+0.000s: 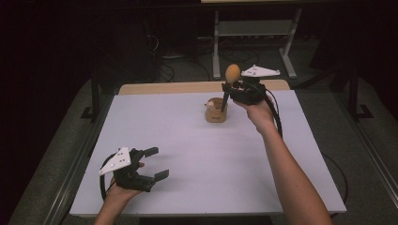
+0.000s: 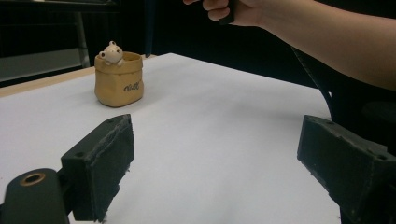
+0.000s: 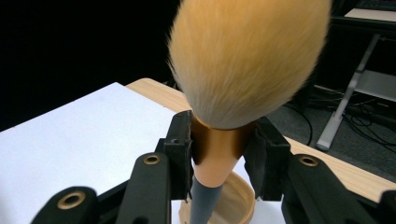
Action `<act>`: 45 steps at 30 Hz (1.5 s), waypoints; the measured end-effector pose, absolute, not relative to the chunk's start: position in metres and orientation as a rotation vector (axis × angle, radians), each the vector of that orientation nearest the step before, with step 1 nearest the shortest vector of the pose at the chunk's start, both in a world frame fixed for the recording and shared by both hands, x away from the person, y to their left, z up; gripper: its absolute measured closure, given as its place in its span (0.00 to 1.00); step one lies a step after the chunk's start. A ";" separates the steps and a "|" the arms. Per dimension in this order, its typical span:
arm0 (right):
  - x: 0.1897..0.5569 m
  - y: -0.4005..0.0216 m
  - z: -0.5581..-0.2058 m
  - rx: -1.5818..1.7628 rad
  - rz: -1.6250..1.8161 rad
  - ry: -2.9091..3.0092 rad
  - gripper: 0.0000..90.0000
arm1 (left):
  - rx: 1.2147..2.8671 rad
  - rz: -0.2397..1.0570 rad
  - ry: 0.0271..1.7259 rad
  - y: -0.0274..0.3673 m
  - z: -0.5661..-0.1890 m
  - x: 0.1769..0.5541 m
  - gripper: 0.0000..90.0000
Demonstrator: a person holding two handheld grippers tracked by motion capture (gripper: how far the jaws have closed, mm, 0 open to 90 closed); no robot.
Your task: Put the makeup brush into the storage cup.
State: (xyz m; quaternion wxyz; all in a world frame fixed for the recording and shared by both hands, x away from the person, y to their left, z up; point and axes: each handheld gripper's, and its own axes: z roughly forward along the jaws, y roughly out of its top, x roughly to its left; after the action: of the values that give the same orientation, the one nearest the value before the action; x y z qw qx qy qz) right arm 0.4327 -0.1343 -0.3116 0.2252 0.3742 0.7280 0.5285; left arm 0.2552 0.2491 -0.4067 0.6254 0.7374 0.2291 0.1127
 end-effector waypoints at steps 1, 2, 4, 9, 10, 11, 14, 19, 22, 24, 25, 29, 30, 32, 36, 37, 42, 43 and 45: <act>0.434 -0.134 -0.312 1.030 1.456 2.005 0.70 | 1.691 0.258 0.526 0.249 -0.407 0.255 0.12; 0.435 -0.134 -0.312 1.031 1.458 2.002 0.70 | 1.690 0.258 0.526 0.249 -0.407 0.255 0.12; 0.438 -0.134 -0.312 1.033 1.447 1.997 0.70 | 1.704 0.266 0.512 0.250 -0.406 0.256 0.12; 0.444 -0.134 -0.313 1.057 1.445 1.989 0.70 | 1.703 0.264 0.515 0.250 -0.406 0.256 0.12; 0.445 -0.134 -0.313 1.058 1.446 1.984 0.70 | 1.703 0.262 0.514 0.250 -0.407 0.256 0.12; 0.447 -0.134 -0.314 1.061 1.447 1.982 0.70 | 1.701 0.261 0.513 0.250 -0.407 0.256 0.12; 0.450 -0.133 -0.315 1.072 1.444 1.979 0.70 | 1.707 0.261 0.509 0.250 -0.407 0.256 0.12; 0.455 -0.132 -0.321 1.084 1.430 1.982 0.70 | 1.709 0.261 0.510 0.250 -0.406 0.256 0.12; 0.457 -0.131 -0.324 1.098 1.432 1.984 0.70 | 1.702 0.259 0.509 0.249 -0.407 0.256 0.12; 0.460 -0.129 -0.327 1.100 1.421 1.989 0.70 | 1.707 0.260 0.505 0.249 -0.407 0.256 0.12; 0.460 -0.129 -0.329 1.101 1.415 1.991 0.70 | 1.704 0.254 0.515 0.249 -0.407 0.255 0.12; 0.463 -0.126 -0.332 1.110 1.402 1.997 0.70 | 1.702 0.254 0.513 0.249 -0.407 0.255 0.12; 0.463 -0.125 -0.333 1.114 1.403 2.000 0.70 | 1.705 0.254 0.511 0.249 -0.407 0.255 0.12; 0.465 -0.124 -0.335 1.107 1.394 2.005 0.70 | 1.707 0.255 0.511 0.249 -0.407 0.256 0.12; 0.467 -0.122 -0.340 1.108 1.372 2.016 0.70 | 1.702 0.254 0.510 0.249 -0.406 0.255 0.12; 0.468 -0.121 -0.341 1.113 1.364 2.019 0.70 | 1.700 0.253 0.508 0.248 -0.407 0.255 0.12; 0.470 -0.119 -0.346 1.124 1.349 2.033 0.70 | 1.694 0.248 0.507 0.247 -0.407 0.255 0.12; 0.471 -0.119 -0.347 1.118 1.346 2.037 0.70 | 1.694 0.249 0.505 0.247 -0.407 0.256 0.12; 0.472 -0.118 -0.348 1.128 1.334 2.042 0.70 | 1.696 0.249 0.505 0.247 -0.407 0.256 0.12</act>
State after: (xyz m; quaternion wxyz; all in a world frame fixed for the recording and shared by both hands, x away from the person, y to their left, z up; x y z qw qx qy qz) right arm 0.4718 -0.1177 -0.3484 0.2251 0.4091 0.7402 0.4838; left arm 0.2555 0.2474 -0.4069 0.6268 0.7394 0.2204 0.1086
